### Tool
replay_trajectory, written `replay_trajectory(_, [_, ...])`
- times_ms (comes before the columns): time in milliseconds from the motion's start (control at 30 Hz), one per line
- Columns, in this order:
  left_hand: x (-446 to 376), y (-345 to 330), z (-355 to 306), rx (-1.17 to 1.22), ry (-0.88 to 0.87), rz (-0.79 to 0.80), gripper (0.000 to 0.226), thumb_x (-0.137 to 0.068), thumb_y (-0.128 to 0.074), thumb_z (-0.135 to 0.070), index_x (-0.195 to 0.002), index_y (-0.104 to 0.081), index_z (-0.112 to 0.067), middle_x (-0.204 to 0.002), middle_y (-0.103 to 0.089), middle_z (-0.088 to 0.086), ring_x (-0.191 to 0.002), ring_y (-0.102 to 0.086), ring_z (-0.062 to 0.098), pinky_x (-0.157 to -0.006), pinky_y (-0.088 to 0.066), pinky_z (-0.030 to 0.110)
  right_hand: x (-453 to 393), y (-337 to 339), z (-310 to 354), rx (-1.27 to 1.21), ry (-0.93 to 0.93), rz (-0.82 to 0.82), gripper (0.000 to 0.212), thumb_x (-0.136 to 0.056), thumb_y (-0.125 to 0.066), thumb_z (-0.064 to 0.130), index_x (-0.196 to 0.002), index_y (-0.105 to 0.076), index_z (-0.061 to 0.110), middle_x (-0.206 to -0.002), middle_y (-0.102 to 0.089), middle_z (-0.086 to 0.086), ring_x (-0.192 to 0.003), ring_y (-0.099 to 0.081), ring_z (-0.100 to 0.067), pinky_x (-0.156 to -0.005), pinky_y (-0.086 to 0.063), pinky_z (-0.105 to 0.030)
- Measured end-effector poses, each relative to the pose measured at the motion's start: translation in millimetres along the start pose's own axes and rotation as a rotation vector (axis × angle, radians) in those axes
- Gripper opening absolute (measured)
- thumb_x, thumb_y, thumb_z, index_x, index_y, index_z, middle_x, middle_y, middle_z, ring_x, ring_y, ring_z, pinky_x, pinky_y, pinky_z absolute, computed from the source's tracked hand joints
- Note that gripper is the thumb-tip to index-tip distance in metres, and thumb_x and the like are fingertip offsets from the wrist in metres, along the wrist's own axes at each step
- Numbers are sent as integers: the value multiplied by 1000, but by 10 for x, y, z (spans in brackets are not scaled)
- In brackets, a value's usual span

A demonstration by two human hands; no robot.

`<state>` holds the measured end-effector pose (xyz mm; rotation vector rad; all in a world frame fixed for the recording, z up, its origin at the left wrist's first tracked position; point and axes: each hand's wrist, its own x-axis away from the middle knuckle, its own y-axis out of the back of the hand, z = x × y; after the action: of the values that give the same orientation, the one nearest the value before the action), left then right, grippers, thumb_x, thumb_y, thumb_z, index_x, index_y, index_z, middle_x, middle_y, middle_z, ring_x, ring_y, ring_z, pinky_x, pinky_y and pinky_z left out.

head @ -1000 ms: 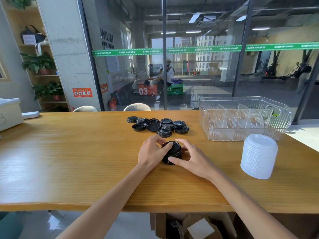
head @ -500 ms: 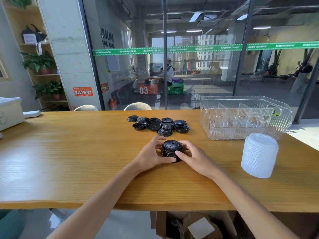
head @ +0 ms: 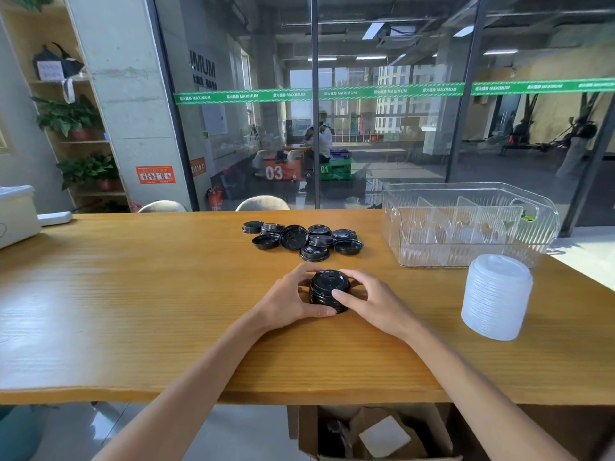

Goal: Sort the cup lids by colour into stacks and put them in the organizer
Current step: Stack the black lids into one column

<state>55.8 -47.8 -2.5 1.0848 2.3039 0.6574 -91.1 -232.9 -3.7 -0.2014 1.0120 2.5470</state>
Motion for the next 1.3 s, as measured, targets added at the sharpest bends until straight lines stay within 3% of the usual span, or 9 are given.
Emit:
replay_trajectory(133, [17, 25, -8, 15, -14, 26, 90, -75, -98, -49, -151, -54, -32, -142, -67, -13, -134, -60, 4, -120, -47, 45, 2, 19, -5, 16, -2, 20, 66, -101, -67, 51, -159, -48, 26, -152, -53, 13, -144, -46, -6, -123, -39, -43])
replay_trajectory(233, [30, 44, -33, 33, -11, 40, 83, -81, -95, -46, -152, -55, -28, -142, -68, -14, -133, -61, 4, -119, -48, 42, 4, 32, -12, 13, -12, 54, 66, -104, -64, 52, -162, -42, 30, -159, -45, 15, -144, -35, 1, -122, -31, -34])
replay_trajectory(333, [37, 33, -34, 31, -20, 18, 78, -84, -93, -40, -152, -57, -23, -140, -70, -12, -130, -63, 2, -118, -49, 34, 21, 30, 1, -2, -22, 50, 67, -105, -63, 48, -164, -35, 31, -162, -41, 15, -149, -36, -2, -126, -31, -37])
replay_trajectory(500, [21, 38, -29, 13, -35, 25, 74, -87, -91, -35, -151, -59, -19, -139, -71, -10, -129, -65, 3, -117, -49, 31, 42, 49, 3, -5, -18, 15, 52, -104, -67, 44, -151, -48, 33, -145, -54, 21, -134, -43, 15, -120, -39, -35])
replay_trajectory(733, [15, 41, -3, 6, -36, 33, 73, -87, -89, -46, -150, -60, -22, -138, -71, -12, -128, -64, 2, -113, -50, 29, 54, 64, 33, 7, 10, -13, 56, -102, -69, 43, -155, -53, 32, -149, -56, 20, -141, -46, 1, -119, -43, -42])
replay_trajectory(900, [44, 23, -82, 66, 6, 23, 59, -98, -68, -64, -150, -58, -36, -135, -72, -16, -123, -66, -3, -112, -53, 35, 42, 62, -14, -7, -3, -10, 58, -100, -70, 47, -154, -53, 33, -150, -57, 19, -142, -47, 0, -121, -42, -42])
replay_trajectory(1133, [29, 17, -96, -6, -63, 14, 53, -104, -65, -54, -148, -64, -25, -134, -74, -13, -124, -68, 4, -110, -55, 42, 27, 88, -35, -41, -49, 32, 87, -82, -65, 76, -156, -51, 32, -155, -54, 10, -143, -49, -5, -122, -42, -44])
replay_trajectory(1300, [-5, 9, -41, -32, -85, 23, 54, -103, -64, -59, -147, -66, -27, -136, -72, -13, -125, -66, 3, -108, -54, 36, -2, 100, -66, -4, -68, 81, 71, -97, -69, 61, -157, -48, 31, -158, -50, 3, -145, -49, -13, -124, -40, -45])
